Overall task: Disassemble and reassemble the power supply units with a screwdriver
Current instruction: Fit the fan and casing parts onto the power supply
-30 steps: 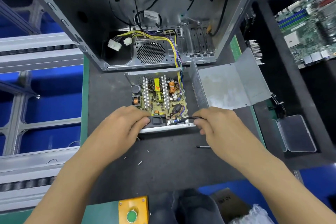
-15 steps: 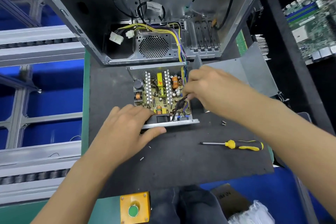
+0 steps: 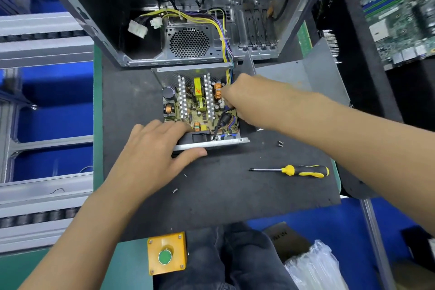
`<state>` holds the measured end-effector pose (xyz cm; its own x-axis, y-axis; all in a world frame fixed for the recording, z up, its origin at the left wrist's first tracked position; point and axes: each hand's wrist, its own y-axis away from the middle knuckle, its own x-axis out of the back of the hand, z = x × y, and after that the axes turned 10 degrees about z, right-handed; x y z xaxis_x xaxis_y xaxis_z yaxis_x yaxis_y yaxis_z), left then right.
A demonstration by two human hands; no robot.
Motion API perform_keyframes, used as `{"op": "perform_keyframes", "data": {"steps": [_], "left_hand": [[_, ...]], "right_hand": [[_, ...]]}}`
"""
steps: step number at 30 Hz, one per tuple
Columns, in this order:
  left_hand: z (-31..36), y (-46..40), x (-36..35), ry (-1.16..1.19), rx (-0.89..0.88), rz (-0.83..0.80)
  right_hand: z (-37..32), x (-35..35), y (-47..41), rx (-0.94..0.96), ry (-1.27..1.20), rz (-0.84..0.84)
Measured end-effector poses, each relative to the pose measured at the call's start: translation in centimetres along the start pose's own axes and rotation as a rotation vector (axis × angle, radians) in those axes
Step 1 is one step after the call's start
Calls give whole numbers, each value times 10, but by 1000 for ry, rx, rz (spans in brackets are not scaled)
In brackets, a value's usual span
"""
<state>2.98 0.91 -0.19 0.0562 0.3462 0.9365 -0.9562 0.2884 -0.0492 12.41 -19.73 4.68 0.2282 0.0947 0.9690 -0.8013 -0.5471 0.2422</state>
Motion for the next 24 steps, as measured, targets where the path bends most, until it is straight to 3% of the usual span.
{"op": "perform_keyframes", "data": {"steps": [8,13,18,24], "left_hand": [[-2,2,-5,57,29,32],[-4,4,-11,106,37,69],[-7,6,-15,95,39,75],[-9,6,-17,115,42,96]], "right_hand": [[-5,-36,40,-356,-364,263],[-12,-51,51,-433,-558,437],[-23,-66,62,-598,-928,505],[-27,-80,64,-721,-1130,609]]}}
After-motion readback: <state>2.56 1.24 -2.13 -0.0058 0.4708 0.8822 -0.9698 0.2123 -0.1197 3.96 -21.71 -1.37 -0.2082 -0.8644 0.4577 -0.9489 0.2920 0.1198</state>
